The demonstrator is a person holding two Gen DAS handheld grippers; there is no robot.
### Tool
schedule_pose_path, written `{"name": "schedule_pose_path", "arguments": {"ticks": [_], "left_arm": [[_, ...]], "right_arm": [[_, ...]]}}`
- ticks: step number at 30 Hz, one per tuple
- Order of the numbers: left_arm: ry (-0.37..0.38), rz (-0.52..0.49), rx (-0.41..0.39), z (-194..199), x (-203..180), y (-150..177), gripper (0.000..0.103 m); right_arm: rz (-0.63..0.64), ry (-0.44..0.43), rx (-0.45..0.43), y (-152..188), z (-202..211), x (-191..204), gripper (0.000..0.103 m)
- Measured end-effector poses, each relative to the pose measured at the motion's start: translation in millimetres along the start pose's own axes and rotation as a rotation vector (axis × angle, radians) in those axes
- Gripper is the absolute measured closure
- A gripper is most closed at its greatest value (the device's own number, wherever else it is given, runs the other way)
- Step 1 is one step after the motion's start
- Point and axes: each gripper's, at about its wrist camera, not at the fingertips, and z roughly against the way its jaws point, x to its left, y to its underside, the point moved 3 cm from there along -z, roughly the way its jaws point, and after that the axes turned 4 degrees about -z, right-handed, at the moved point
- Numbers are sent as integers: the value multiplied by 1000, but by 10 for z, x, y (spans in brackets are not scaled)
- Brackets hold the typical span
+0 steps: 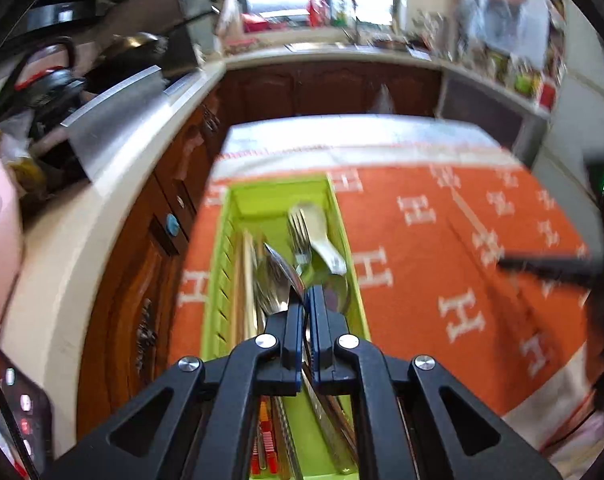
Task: Organize utensils
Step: 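Drop the spoon into the green tray with the left tool while the right tool lays the chopstick there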
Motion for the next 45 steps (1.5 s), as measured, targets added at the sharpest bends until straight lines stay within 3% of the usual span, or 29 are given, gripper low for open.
{"name": "schedule_pose_path", "arguments": {"ticks": [5,11,13,20,24,28,35,40,45], "left_arm": [[30,6,51,-230,-66,189,102],[109,117,36,-262,31,228,88],[112,148,20,-217,65,216,85],[5,350,23,66,410,308,84],[-52,401,38,162,567,398,81],[-112,437,38,192,674,449,71],[-106,468,80,64,742,515,71],[-106,480,62,74,796,482,71],[-102,493,74,51,816,484,71]], "right_arm": [[-26,-169,17,-54,155,297,98],[-4,-285,49,-122,190,750,98],[9,-292,62,-133,155,887,98],[70,-332,109,-69,-6,1419,98],[79,-332,136,-12,-139,1636,97],[62,-310,155,2,-313,1799,97],[5,-278,181,13,-516,1894,97],[-41,-328,226,31,-568,1911,96],[-46,-337,241,47,-587,1931,88]]}}
